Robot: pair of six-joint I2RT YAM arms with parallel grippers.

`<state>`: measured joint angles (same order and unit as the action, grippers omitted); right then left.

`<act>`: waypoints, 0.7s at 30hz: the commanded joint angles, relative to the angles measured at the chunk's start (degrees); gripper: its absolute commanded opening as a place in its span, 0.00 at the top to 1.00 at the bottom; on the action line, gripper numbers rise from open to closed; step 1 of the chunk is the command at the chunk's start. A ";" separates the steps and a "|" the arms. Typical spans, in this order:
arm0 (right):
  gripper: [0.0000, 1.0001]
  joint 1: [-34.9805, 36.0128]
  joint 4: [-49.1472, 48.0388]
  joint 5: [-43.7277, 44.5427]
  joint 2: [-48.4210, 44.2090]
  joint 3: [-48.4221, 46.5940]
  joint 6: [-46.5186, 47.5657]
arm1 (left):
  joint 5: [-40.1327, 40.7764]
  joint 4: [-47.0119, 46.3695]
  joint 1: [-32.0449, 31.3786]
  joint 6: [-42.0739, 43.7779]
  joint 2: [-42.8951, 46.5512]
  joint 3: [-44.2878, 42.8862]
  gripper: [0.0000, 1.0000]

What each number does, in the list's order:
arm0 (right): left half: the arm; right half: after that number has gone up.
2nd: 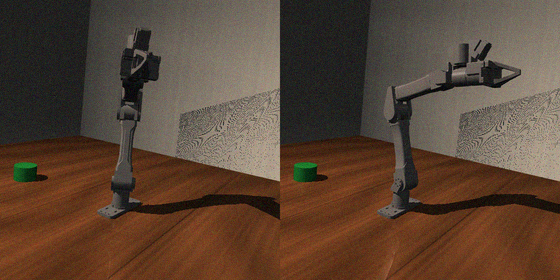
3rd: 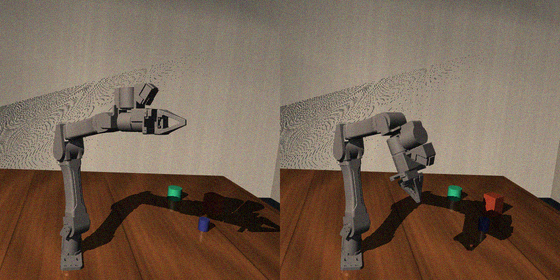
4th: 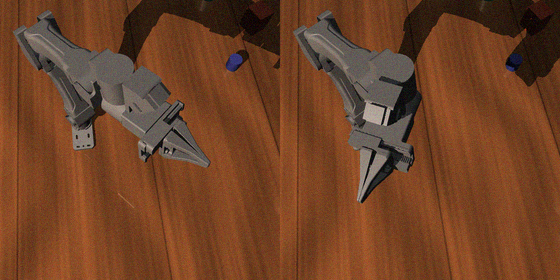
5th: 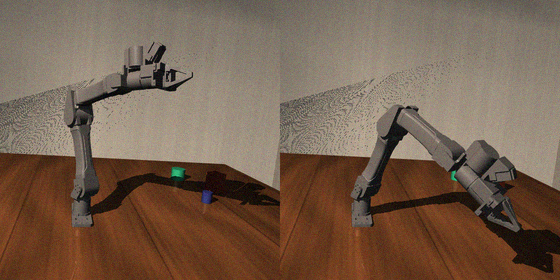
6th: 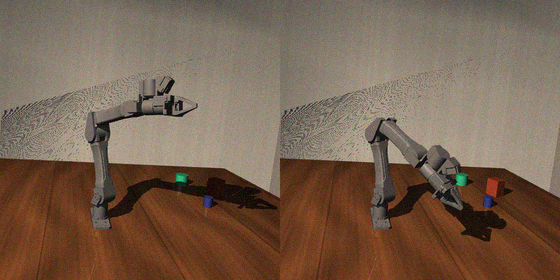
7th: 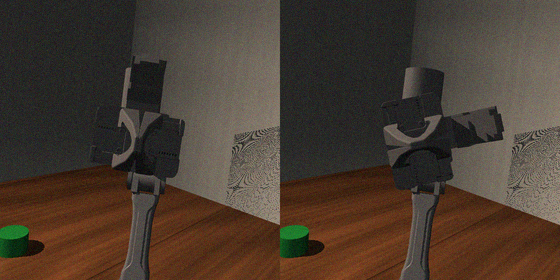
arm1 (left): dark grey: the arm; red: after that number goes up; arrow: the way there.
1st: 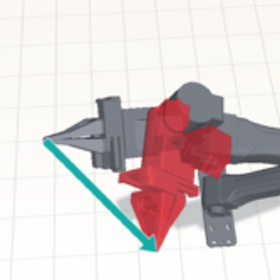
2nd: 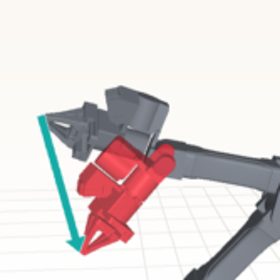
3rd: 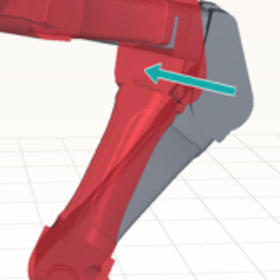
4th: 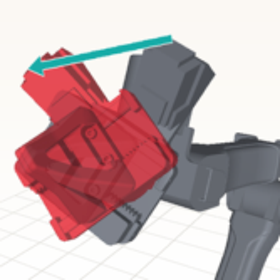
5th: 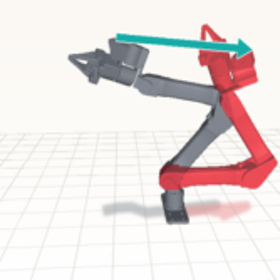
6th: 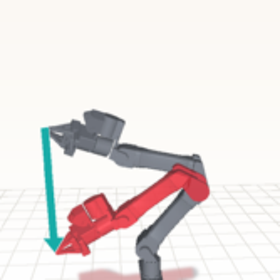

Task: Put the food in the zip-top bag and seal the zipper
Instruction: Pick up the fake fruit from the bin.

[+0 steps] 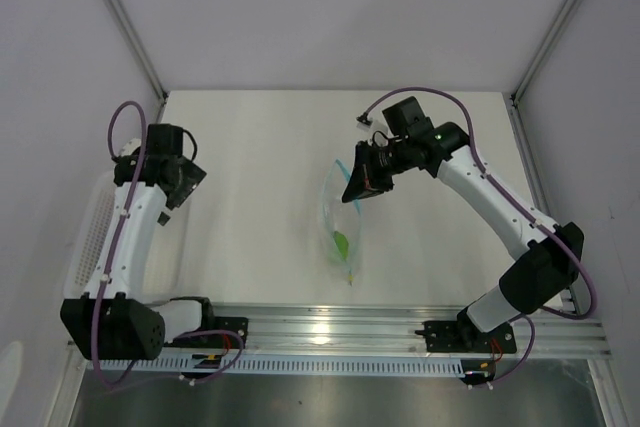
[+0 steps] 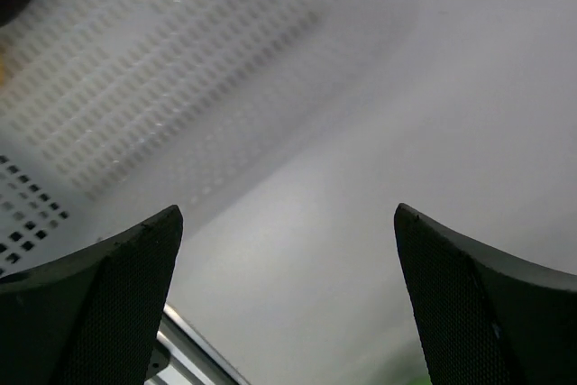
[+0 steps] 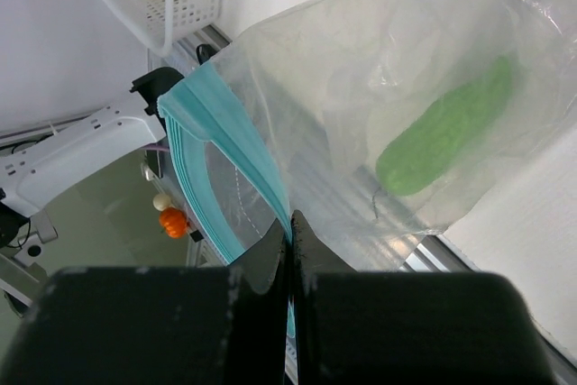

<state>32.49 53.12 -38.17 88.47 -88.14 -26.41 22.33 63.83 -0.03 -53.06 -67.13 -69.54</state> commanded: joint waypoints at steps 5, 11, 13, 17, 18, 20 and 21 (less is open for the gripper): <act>1.00 -0.15 2.16 -1.64 0.74 -0.54 2.77 | 12.03 3.32 9.15 3.66 -2.21 4.93 0.00; 1.00 0.03 1.72 -2.08 1.01 0.42 2.86 | 15.47 -3.88 19.08 10.42 -4.40 8.63 0.02; 1.00 0.20 1.63 -2.17 1.01 0.69 2.77 | 15.12 -5.38 21.82 12.80 -5.81 8.45 0.03; 1.00 0.82 1.28 -2.26 1.36 0.86 2.77 | 14.68 -7.23 27.61 14.83 -9.50 8.63 0.07; 1.00 0.91 1.28 -2.17 1.36 0.78 2.95 | 14.76 -7.67 28.15 14.83 -10.29 9.24 0.07; 1.00 1.08 1.28 -1.99 1.45 0.86 3.04 | 15.03 -9.68 29.55 15.18 -11.17 10.47 0.08; 1.00 1.08 1.19 -1.91 1.53 0.86 3.21 | 15.11 -9.95 29.82 15.18 -12.13 11.17 0.08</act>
<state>33.15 54.63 -39.07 89.69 -87.37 -24.29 35.88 56.97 28.18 -40.18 -78.06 -59.88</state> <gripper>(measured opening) 0.002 0.923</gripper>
